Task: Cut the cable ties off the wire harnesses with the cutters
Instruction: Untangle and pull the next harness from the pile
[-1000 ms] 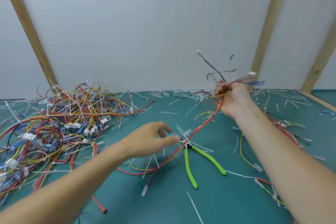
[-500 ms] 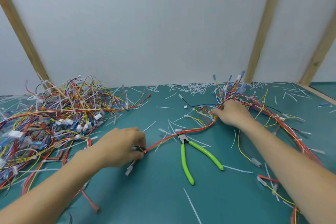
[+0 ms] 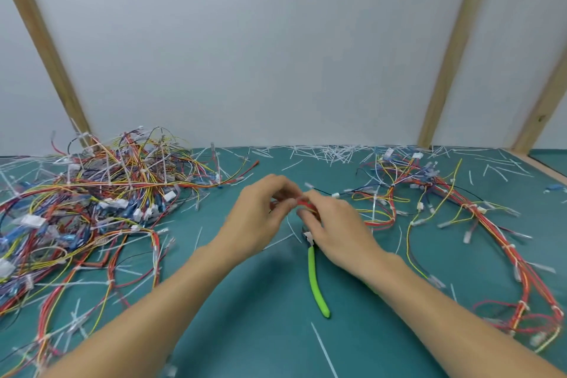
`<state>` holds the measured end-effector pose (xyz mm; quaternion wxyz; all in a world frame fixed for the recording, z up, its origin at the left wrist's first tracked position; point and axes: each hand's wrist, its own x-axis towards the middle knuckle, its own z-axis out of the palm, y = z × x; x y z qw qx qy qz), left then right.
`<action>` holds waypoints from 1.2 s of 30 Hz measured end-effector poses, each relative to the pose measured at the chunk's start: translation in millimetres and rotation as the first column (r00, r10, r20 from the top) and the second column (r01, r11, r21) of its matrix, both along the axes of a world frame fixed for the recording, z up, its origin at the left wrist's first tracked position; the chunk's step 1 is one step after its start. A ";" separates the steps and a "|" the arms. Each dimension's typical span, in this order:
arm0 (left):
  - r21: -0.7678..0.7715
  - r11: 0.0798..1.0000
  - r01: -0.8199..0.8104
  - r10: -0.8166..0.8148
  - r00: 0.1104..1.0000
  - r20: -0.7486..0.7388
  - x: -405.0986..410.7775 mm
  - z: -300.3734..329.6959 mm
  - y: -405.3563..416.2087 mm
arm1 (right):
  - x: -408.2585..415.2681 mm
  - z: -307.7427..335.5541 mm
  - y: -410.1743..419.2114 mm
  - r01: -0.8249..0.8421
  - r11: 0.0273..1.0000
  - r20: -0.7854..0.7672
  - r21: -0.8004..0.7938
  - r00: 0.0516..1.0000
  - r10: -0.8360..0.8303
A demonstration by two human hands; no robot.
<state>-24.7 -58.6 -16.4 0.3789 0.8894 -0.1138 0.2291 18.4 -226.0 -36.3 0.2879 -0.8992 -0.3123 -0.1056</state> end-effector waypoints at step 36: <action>-0.060 0.977 -0.204 0.196 0.973 -0.125 -21.7 -48.9 43.6 | -1.6 -19.2 -8.1 0.000 0.999 -0.070 0.053 0.998 0.004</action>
